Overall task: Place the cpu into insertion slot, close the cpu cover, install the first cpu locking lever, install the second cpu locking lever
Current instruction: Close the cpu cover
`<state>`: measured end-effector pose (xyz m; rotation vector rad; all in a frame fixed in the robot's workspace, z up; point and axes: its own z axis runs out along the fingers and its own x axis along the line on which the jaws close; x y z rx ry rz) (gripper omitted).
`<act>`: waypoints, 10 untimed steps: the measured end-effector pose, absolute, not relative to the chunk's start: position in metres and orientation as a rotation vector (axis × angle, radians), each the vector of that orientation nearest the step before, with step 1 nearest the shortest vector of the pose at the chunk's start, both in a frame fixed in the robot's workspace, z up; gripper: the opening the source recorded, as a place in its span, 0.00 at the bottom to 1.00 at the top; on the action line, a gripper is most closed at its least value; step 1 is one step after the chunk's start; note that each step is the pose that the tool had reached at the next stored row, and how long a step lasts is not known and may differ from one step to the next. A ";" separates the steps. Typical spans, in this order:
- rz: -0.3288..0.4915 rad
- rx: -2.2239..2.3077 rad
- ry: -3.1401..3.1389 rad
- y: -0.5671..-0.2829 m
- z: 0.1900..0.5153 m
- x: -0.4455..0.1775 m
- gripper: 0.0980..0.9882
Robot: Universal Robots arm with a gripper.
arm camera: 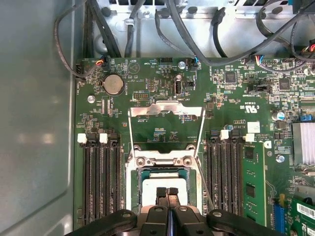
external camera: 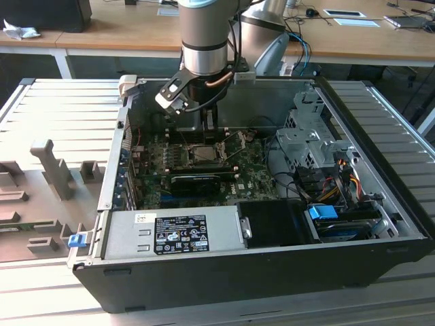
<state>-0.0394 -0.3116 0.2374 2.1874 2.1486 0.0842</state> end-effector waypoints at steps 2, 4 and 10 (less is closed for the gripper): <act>0.084 2.187 2.149 -0.311 0.241 -0.039 0.01; 0.084 2.188 2.149 -0.311 0.246 -0.039 0.01; 0.085 2.188 2.149 -0.311 0.258 -0.031 0.01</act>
